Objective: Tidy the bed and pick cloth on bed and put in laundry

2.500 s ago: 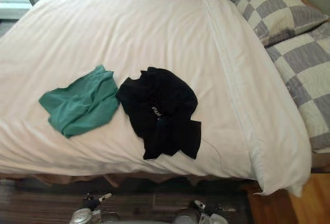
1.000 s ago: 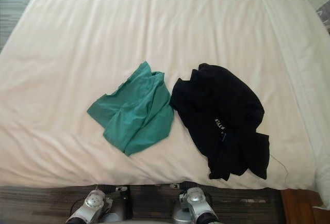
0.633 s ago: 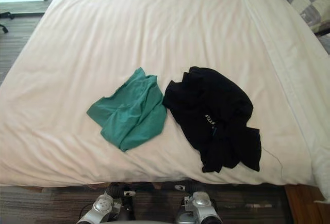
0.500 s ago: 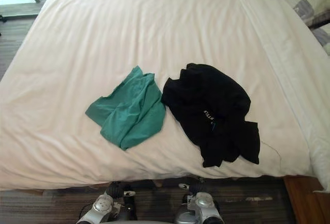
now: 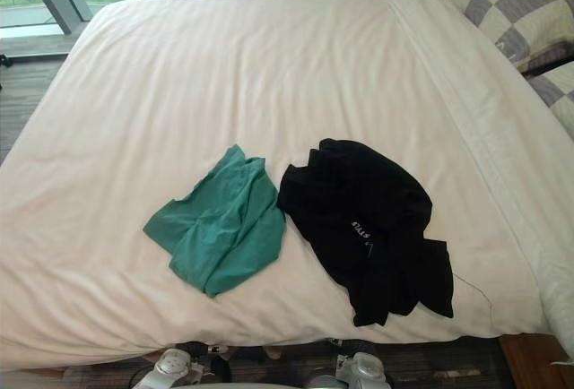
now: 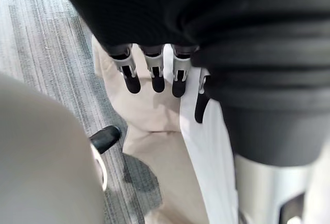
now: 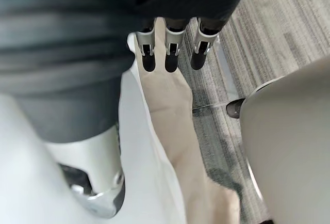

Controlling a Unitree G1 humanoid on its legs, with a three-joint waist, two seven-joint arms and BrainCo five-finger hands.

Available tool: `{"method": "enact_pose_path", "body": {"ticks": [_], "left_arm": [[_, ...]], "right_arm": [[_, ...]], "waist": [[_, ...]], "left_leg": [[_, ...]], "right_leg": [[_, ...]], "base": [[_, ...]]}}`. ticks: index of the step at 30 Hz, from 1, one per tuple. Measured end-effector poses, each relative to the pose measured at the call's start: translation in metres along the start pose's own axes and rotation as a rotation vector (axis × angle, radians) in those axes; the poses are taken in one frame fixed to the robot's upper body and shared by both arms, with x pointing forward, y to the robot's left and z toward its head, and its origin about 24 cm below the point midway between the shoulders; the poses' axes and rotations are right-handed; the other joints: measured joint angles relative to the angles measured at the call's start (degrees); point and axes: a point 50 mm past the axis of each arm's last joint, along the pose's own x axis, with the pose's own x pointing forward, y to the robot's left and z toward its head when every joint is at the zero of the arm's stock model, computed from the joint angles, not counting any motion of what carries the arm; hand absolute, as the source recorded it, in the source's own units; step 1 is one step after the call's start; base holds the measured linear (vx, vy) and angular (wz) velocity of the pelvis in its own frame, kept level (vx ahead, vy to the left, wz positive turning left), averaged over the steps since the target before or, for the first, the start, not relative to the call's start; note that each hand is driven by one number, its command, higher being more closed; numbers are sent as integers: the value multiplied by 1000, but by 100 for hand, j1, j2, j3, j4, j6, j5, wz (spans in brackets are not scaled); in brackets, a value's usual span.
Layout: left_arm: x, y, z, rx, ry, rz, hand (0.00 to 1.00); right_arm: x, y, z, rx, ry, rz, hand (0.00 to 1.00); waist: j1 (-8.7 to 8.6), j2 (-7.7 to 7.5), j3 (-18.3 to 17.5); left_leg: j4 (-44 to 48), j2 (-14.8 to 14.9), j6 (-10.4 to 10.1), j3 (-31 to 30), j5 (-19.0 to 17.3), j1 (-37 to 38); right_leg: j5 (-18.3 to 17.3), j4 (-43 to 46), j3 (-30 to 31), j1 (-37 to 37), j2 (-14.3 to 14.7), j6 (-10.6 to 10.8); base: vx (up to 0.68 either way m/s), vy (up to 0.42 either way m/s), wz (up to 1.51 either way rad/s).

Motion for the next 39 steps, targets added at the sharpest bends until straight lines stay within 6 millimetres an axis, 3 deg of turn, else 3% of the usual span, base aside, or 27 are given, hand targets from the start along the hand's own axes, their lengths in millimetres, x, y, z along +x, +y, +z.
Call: {"method": "enact_pose_path", "body": {"ticks": [4, 7, 9, 12, 13, 15, 17, 19, 20, 23, 25, 27, 28, 30, 31, 32, 35, 39], "left_arm": [[-1, 7, -7, -82, 9, 35, 0], [-4, 16, -22, -276, 57, 95, 0], [-6, 16, -33, -416, 99, 132, 0], [-13, 18, -57, -667, 183, 210, 0], [-19, 22, -75, -775, 235, 267, 0], [-28, 25, -95, -931, 294, 336, 0], [-42, 35, -125, -1157, 354, 463, 0], [-51, 43, -141, -1303, 375, 560, 0], [-57, 54, -151, -1437, 365, 649, 0], [-64, 81, -158, -1613, 302, 802, 0], [-64, 109, -147, -1691, 175, 883, 0], [-68, 155, -120, -1724, -78, 972, 0], [-70, 167, -111, -1718, -150, 990, 0], [-89, 211, -71, -1618, -429, 1052, 0], [-94, 220, -60, -1581, -492, 1062, 0], [-105, 234, -38, -1523, -616, 1064, 0], [-136, 253, 9, -1347, -875, 1105, 0], [-161, 246, 62, -1120, -1083, 1077, 0]], "right_arm": [[-2, -11, -12, 191, 50, -54, 0], [-6, -27, -33, 360, 118, -133, 0], [-10, -42, -48, 461, 157, -203, 0], [-22, -70, -77, 647, 221, -339, 0], [-30, -79, -93, 721, 247, -401, 0], [-35, -93, -100, 788, 245, -464, 0], [-44, -97, -114, 918, 268, -540, 0], [-50, -101, -122, 997, 280, -593, 0], [-50, -105, -122, 1058, 272, -627, 0], [-45, -114, -106, 1114, 195, -674, 0], [-42, -120, -91, 1124, 129, -687, 0], [-42, -138, -59, 1120, -19, -710, 0], [-43, -143, -50, 1112, -65, -721, 0], [-55, -168, -5, 1056, -293, -768, 0], [-59, -174, 7, 1030, -350, -785, 0], [-68, -186, 31, 996, -465, -802, 0], [-91, -199, 86, 869, -712, -849, 0], [-105, -185, 130, 765, -879, -827, 0]], "waist": [[21, -16, -22], [115, -29, -81], [108, 53, -107], [147, 166, -247], [139, 127, -303], [168, 186, -328], [199, 92, -438], [304, -12, -579], [342, -105, -613], [335, -188, -651], [332, -183, -690], [320, -154, -792], [319, -148, -822], [305, -184, -942], [304, -178, -945], [296, -152, -950], [294, -86, -960], [295, -71, -904]], "left_leg": [[-3, -1, -25, 50, -21, 118], [-26, -41, -18, 173, -15, 180], [-42, -33, -22, 159, 23, 187], [-50, -40, -63, 147, -20, 127], [-32, -139, -32, 218, -91, 150], [7, -144, 70, 252, -67, 134], [-49, -182, 58, 263, -65, 79], [-50, -204, 59, 278, -66, -27], [-51, -233, 58, 289, -66, -54], [-50, -241, 66, 292, -79, -78], [-49, -233, 57, 275, -86, -100], [-48, -216, 30, 227, -102, -144], [-47, -212, 16, 211, -107, -147], [-42, -194, 9, 117, -69, -161], [-42, -193, 7, 73, -67, -163], [-40, -192, 7, -6, -70, -170], [-11, -147, 9, -13, -74, -130], [-8, -96, 16, -20, -164, -73]], "right_leg": [[18, -29, 13, 25, -10, -30], [-39, -214, 14, 77, -60, -51], [-83, -191, -3, 72, -62, -65], [-141, -136, -29, 69, -70, -47], [-150, -212, -33, 59, -224, -64], [-149, -194, -44, 66, -157, -75], [-221, -209, -59, 35, -170, -228], [-234, -162, -57, -85, -206, -252], [-235, -113, -80, -117, -246, -250], [-235, -108, -164, -115, -271, -249], [-236, -108, -204, -116, -269, -245], [-277, -114, -295, -119, -265, -183], [-284, -115, -312, -112, -263, -163], [-171, -144, -411, 4, -243, -4], [-166, -145, -443, 20, -238, 1], [-146, -145, -480, 51, -231, -8], [-26, -145, -472, 64, -173, -106], [64, -145, -422, 44, -114, -161]], "base": [[-117, 5, -23], [-178, -13, -27], [-197, -15, -3], [-149, 11, 11], [-54, 61, -4], [-23, 50, -2], [-15, 38, 14], [48, 43, 11], [57, 27, 11], [60, 7, 9], [71, -22, 10], [99, -44, 13], [129, -47, 14], [179, -53, 18], [182, -50, 23], [148, -27, 22], [138, 3, 9], [62, 6, -3]]}}
